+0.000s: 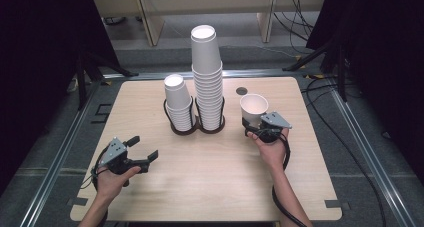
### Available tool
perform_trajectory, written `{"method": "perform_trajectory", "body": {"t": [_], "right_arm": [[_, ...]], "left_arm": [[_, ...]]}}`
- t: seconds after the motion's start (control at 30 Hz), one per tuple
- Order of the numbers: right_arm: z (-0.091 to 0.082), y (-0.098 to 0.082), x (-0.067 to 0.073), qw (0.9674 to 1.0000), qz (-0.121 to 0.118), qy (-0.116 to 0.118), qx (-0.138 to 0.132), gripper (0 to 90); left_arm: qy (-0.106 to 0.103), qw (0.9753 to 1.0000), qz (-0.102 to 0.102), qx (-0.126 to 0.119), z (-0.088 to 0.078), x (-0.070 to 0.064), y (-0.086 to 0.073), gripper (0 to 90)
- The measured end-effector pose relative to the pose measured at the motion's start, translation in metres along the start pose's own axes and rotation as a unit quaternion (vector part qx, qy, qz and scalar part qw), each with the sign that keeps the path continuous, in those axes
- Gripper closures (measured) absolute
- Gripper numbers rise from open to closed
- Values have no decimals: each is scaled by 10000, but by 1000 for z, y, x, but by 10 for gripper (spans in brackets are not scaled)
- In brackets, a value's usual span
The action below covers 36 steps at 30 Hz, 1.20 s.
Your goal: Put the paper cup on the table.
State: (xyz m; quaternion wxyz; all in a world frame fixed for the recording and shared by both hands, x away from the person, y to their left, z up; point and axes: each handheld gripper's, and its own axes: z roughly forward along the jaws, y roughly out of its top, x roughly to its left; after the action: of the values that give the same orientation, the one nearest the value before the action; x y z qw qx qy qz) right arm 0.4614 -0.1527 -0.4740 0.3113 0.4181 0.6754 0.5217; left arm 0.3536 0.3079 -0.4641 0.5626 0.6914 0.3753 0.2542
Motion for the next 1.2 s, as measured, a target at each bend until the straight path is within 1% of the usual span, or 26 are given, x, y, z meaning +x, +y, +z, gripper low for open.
{"method": "perform_trajectory", "body": {"t": [0.03, 0.07, 0.1, 0.13, 0.2, 0.23, 0.3, 0.33, 0.37, 0.4, 0.43, 0.47, 0.5, 0.53, 0.57, 0.63, 0.7, 0.73, 0.77, 0.83, 0.9, 0.97, 1.03, 1.07, 1.1, 1.2], "right_arm": [[0, 0, 1, 9999, 128, -36, 88, 227], [3, 0, 0, 10000, 14, -15, 55, 227], [3, 0, 2, 9998, 140, -75, 124, 227], [4, 1, 0, 9998, 10, -78, 159, 227], [7, 0, -1, 9998, 53, -85, 180, 227], [7, 0, -2, 9994, 2, -161, 304, 228], [10, -1, -5, 9994, 22, -201, 283, 227], [12, -2, -3, 9990, 214, -188, 352, 227], [14, -1, -5, 9991, 96, -200, 371, 227], [14, -2, -4, 9980, 281, -263, 503, 227], [16, -2, -4, 9980, 300, -256, 499, 226], [17, -3, -6, 9978, 292, -243, 547, 226], [18, -2, -10, 9979, 60, -253, 596, 226], [19, -3, -12, 9978, -41, -247, 615, 225], [20, -4, -9, 9971, 234, -307, 656, 224], [22, -5, -9, 9968, 233, -277, 716, 222], [21, -6, -9, 9958, 255, -376, 798, 221], [23, -7, -7, 9955, 369, -358, 794, 220], [24, -7, -10, 9962, 140, -305, 799, 220], [25, -9, -11, 9958, 97, -433, 800, 219], [23, -8, -12, 9953, 63, -351, 897, 217], [23, -8, -12, 9952, 21, -391, 899, 214], [22, -8, -10, 9939, 274, -404, 984, 213], [22, -7, -12, 9941, 109, -420, 990, 212], [22, -7, -10, 9930, 326, -370, 1074, 210], [22, -8, -11, 9925, 330, -418, 1102, 205]], "left_arm": [[26, 10000, -22, 33, -1, 1, 0, 53], [14, 10000, -41, -21, 0, 1, -2, 54], [22, 10000, -49, 6, 0, 1, -3, 54], [15, 10000, -35, 40, 0, 1, -3, 54], [-6, 10000, -59, 24, 1, 2, -6, 53], [10, 10000, -62, 64, 0, 2, -6, 53], [35, 9999, -87, 40, 0, 3, -7, 53], [36, 10000, -85, 34, 0, 4, -8, 53], [53, 9999, -103, 85, -1, 5, -8, 53], [56, 9999, -104, 79, 0, 5, -8, 53], [56, 9999, -109, 80, 0, 5, -8, 53], [49, 9999, -131, 69, 0, 5, -8, 53], [56, 9999, -131, 68, 0, 5, -8, 53], [62, 9999, -121, 76, -1, 5, -8, 53], [65, 9999, -143, 42, 0, 6, -9, 53], [73, 9999, -140, 41, 0, 7, -9, 53], [85, 9998, -157, 40, 0, 8, -10, 53], [96, 9998, -157, 44, 0, 8, -10, 53], [91, 9998, -162, 47, 0, 8, -10, 53], [78, 9998, -150, 46, 0, 7, -10, 53], [101, 9998, -136, 87, 0, 7, -10, 53], [80, 9998, -141, 76, 1, 7, -11, 52], [83, 9998, -144, 80, 1, 7, -11, 52], [55, 9999, -150, 56, 2, 7, -11, 52], [64, 9999, -141, 68, 2, 7, -11, 53], [62, 9999, -147, 57, 2, 7, -11, 53]]}}
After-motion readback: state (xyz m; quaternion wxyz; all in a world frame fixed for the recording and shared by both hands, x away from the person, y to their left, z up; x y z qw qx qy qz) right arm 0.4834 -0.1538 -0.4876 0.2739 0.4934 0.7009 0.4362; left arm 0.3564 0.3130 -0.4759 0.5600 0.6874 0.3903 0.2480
